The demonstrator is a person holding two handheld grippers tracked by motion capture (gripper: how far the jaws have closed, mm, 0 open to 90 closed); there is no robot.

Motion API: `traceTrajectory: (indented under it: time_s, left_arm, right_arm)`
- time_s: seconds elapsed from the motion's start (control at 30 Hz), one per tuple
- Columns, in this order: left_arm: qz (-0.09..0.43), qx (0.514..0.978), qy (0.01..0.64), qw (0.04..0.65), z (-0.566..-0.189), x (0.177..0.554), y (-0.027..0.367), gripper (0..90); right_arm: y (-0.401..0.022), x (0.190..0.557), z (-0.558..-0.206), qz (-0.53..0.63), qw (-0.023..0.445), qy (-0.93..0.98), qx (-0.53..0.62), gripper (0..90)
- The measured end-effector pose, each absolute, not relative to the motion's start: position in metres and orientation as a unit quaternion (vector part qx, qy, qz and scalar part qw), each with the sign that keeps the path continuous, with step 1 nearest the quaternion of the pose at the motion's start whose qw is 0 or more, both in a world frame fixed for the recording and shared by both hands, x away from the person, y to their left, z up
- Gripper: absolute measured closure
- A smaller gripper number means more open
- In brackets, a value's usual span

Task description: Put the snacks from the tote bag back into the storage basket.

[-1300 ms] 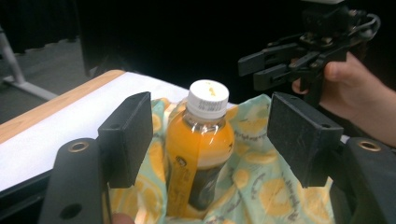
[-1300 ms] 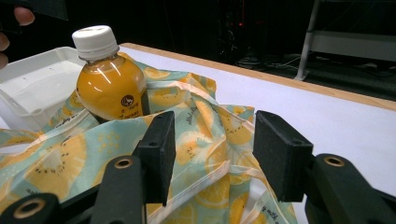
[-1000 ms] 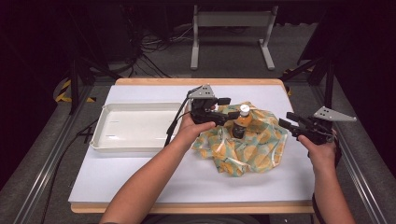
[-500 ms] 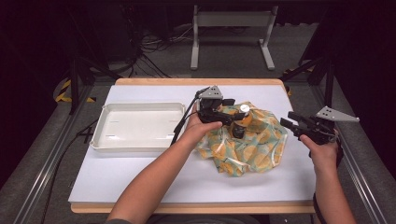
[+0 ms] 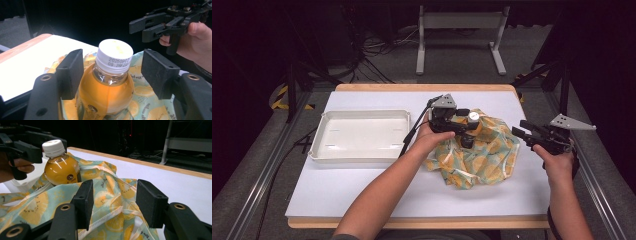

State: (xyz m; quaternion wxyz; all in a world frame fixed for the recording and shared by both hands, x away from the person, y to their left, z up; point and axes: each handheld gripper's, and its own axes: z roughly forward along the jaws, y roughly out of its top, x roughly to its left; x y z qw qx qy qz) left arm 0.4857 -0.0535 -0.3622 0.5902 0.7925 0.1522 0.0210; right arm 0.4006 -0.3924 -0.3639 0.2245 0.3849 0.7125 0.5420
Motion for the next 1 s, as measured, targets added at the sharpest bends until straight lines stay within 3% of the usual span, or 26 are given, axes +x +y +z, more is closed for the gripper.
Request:
traceTrajectory:
  time_s: [0.37,1.0]
  left_arm:
    - [0.050,0.792,0.144,0.591,-0.359,0.484,-0.053,57.9]
    - [0.070,0.793,0.150,0.586,-0.345,0.477,-0.053,58.4]
  right_arm:
    - [-0.397,0.400,-0.365,0.547,0.220,0.707,0.390,49.0]
    - [-0.397,0.400,-0.365,0.549,0.217,0.708,0.388,49.2]
